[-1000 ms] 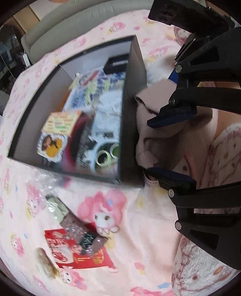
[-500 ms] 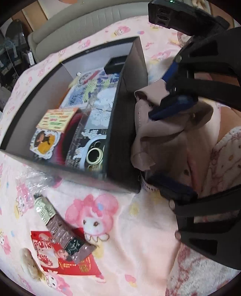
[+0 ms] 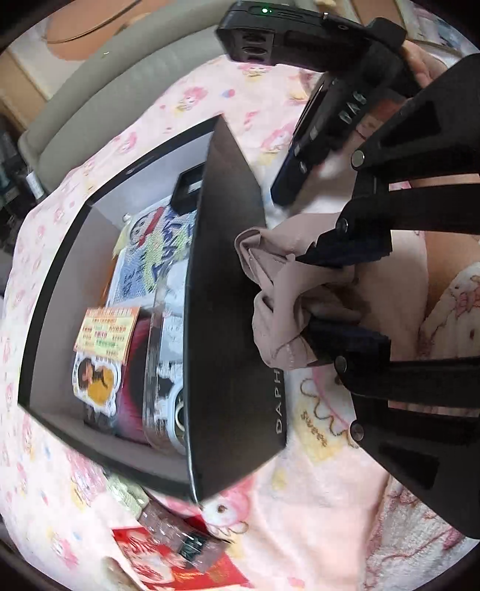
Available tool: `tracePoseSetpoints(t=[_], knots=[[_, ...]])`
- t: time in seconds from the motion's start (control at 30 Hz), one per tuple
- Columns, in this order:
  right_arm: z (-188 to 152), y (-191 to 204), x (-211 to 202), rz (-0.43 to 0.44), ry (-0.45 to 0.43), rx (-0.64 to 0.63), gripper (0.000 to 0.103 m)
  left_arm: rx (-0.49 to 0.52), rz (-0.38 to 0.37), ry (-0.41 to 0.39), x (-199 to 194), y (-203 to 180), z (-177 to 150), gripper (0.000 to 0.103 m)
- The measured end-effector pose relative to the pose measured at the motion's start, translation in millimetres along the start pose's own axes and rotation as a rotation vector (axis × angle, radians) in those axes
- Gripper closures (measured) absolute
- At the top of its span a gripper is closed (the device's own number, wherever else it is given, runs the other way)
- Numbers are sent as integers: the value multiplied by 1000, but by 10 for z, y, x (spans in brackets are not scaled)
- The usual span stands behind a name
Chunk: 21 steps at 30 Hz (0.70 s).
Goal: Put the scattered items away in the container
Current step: 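Carry the beige fabric with the left gripper over the box rim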
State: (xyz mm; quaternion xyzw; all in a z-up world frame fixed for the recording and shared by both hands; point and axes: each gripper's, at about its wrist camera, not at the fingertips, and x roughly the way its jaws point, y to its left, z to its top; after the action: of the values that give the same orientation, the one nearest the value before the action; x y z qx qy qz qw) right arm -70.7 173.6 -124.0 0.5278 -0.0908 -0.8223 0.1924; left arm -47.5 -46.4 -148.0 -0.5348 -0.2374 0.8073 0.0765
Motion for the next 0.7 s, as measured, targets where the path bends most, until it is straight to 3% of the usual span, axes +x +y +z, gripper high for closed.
tracePoseSetpoints(t=[0.03,0.1,0.17,0.2,0.23,0.37,0.43,0.47,0.53,0.57,0.7], knots=[[24,-50,13,40,11,32,95,-32,6,11,22,52,11,48],[74,-38,182,103,67,63,84,-65,28,16,76,86,31,43],[68,43,324,113,91,64,56,-66,74,3,97,71,29,40],[56,85,353,107,91,49,53,-66,88,0,106,71,27,33],[51,141,393,87,89,21,52,-70,97,0,124,81,31,34],[43,173,454,41,71,-7,52,-144,63,22,186,213,51,31],[31,172,478,42,77,-11,54,-127,66,20,198,183,51,36],[32,193,486,38,76,-24,62,-101,69,21,210,141,44,41],[37,240,509,45,84,-51,77,-52,60,33,240,58,32,60],[54,255,551,57,89,-51,83,-25,67,37,252,12,18,63],[40,263,493,81,92,-59,93,29,55,30,216,-85,-17,80]])
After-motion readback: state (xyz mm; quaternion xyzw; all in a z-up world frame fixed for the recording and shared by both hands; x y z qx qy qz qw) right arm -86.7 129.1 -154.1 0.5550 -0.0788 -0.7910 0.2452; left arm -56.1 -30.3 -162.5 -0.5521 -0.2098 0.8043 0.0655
